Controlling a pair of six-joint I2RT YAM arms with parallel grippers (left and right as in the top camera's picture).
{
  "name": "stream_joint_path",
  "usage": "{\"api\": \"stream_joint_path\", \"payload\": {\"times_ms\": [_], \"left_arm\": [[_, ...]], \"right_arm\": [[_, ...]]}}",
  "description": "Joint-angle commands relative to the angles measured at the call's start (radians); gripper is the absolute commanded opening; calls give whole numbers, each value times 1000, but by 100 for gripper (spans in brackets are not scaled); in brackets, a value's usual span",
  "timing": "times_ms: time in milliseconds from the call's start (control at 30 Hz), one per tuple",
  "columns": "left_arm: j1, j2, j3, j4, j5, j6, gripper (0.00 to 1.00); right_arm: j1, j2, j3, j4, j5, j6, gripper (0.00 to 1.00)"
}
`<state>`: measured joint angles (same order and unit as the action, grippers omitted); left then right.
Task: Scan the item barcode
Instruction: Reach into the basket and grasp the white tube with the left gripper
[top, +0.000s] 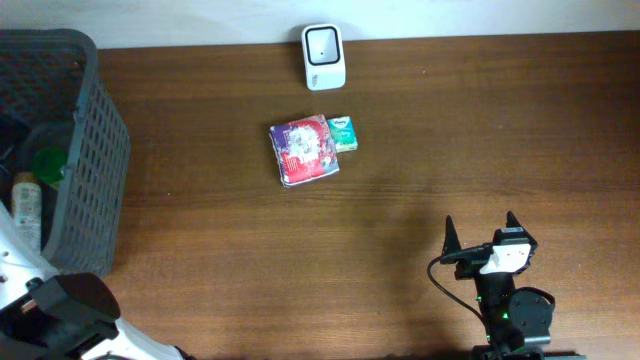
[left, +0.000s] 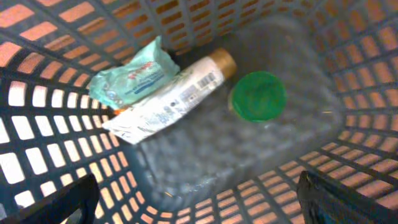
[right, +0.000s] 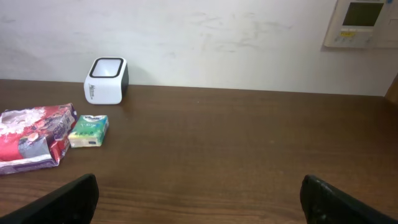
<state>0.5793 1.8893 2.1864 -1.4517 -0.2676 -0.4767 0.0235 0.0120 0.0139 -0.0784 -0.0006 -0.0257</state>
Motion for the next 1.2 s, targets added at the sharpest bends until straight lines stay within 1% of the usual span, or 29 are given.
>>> {"api": "stream_joint_path", "payload": {"times_ms": [0,67,133,233,267,367,467,500,533,567,633,667,767,900,933,967,1067,1167], "left_arm": [[6,-2,-72,12,-96,-8,99],[6,-2,-132,39,-96,13,99],[6,-2,-204,85,-96,64,87],[13,-2,-298,144,-97,82,75],[16,-2,-322,165,-100,83,73],[19,0,-409,275,-99,222,73],[20,1,-504,381,-100,312,75],[20,1,-543,426,-100,363,78],[21,1,-574,461,-100,417,88],[21,2,-603,490,-111,485,90],[22,3,-651,539,-180,515,88],[22,3,-677,568,-197,554,88],[21,3,-734,611,-190,663,84],[23,3,-804,653,-195,741,84],[29,3,-809,660,-197,742,84],[39,3,-809,665,-197,740,76],[71,3,-810,675,-197,741,79],[100,5,-810,681,-193,749,78]], "right_arm": [[9,-6,-8,-3,5,7,99],[9,-6,-8,-3,5,7,99],[9,-6,-8,-3,5,7,99],[9,-6,-8,-3,5,7,99],[9,-6,-8,-3,5,7,99],[9,-6,-8,-3,5,7,99],[9,-6,-8,-3,5,7,99],[9,-6,-8,-3,5,7,99],[9,-6,-8,-3,5,7,99],[9,-6,-8,-3,5,7,99],[9,-6,-8,-3,5,7,99],[9,-6,-8,-3,5,7,99],[9,-6,-8,-3,5,7,99],[9,-6,-8,-3,5,7,99],[9,-6,-8,-3,5,7,99],[9,-6,-8,-3,5,7,99],[9,-6,-8,-3,5,7,99],[9,-6,-8,-3,5,7,99]]}}
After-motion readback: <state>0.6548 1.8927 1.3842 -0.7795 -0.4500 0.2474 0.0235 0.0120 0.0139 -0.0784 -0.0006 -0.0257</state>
